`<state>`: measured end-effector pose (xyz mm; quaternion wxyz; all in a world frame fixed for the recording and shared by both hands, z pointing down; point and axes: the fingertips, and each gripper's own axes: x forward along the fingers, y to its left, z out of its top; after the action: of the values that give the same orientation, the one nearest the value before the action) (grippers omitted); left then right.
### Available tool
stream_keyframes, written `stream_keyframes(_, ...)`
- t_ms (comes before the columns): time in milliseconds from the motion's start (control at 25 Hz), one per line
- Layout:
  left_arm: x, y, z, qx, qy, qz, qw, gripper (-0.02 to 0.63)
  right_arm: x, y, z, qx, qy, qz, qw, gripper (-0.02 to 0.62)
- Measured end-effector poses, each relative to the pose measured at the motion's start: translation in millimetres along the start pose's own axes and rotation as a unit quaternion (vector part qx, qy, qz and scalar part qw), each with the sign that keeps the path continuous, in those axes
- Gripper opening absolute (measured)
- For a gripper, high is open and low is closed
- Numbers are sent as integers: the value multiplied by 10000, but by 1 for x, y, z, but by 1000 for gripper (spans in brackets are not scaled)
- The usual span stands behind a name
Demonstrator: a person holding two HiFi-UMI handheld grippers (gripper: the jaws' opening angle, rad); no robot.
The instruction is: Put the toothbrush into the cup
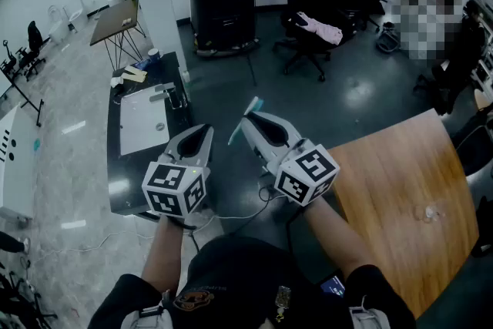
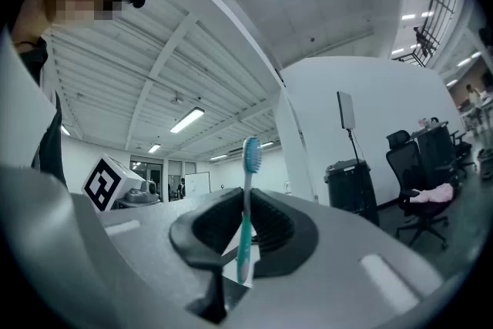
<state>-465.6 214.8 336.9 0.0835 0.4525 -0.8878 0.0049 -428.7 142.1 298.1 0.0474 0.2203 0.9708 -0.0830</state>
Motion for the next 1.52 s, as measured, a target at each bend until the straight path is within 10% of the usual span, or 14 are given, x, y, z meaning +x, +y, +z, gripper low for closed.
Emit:
stream_keyframes(880,8,-16,-4,4,86,-284,9996,8,-14,-8,2,40,-11,-311,9995,34)
stream_keyframes(1240,56,-73,-18,65,238,-1308,9911,8,-70,-51,-1,-30,0,-1287,9917,34)
stream_keyframes(1520,91,-156,-29,193,358,-2618,9643,8,-154,-82,1,-55,-115,-2583,9660,34)
